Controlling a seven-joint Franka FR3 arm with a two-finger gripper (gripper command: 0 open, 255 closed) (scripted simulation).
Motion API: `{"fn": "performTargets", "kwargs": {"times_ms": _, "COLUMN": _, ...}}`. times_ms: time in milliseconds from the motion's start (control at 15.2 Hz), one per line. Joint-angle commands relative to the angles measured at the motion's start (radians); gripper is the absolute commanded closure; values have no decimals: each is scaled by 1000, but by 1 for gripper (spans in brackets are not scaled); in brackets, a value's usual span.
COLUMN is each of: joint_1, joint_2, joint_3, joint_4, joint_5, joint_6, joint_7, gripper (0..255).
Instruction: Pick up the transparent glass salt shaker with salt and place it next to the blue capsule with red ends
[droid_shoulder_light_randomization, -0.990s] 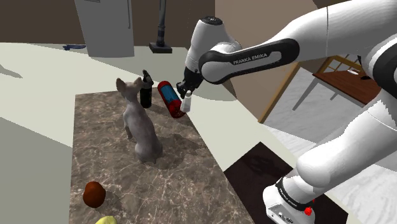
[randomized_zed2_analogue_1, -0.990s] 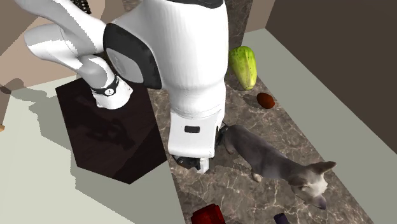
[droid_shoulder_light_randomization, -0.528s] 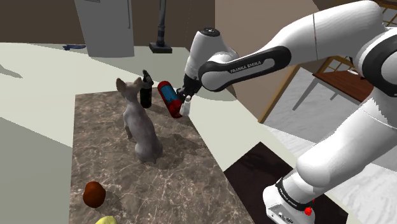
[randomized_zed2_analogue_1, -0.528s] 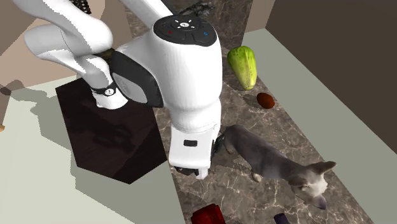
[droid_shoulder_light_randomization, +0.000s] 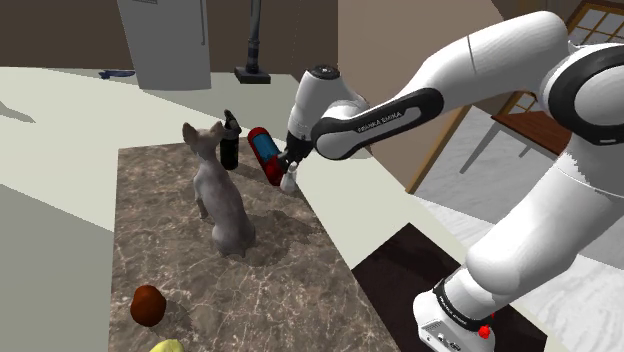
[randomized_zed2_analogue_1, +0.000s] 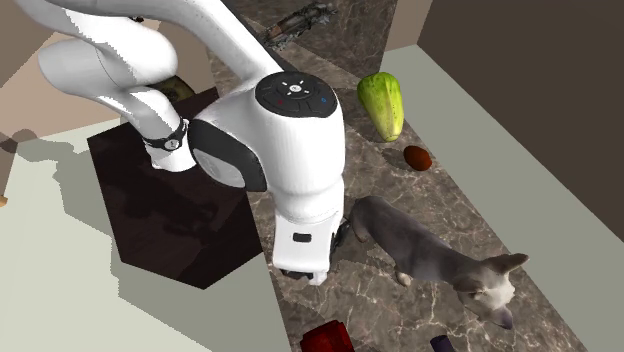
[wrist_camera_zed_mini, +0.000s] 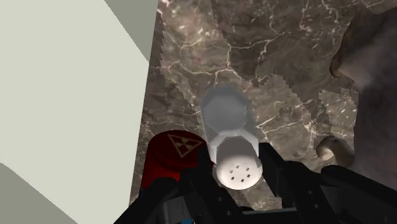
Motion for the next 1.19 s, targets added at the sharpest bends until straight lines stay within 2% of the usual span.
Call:
{"fn": "performTargets", "kwargs": {"times_ms": 0, "joint_1": 4, "joint_2": 21, "joint_3": -7, "joint_4": -5, "joint_5": -26, "joint_6": 21, "joint_7": 19, "gripper": 255}}
{"fn": "performTargets", "kwargs": {"times_ms": 990, "joint_1": 74, "joint_2": 190, "joint_3": -104, "joint_4": -20, "joint_5": -252, "joint_6": 163, "joint_7": 197, "gripper": 255}}
{"fn": "performTargets", "kwargs": {"times_ms": 1122, "joint_1": 74, "joint_2": 190, "joint_3": -104, "joint_4": -20, "joint_5": -252, "joint_6": 163, "joint_7": 197, "gripper": 255}}
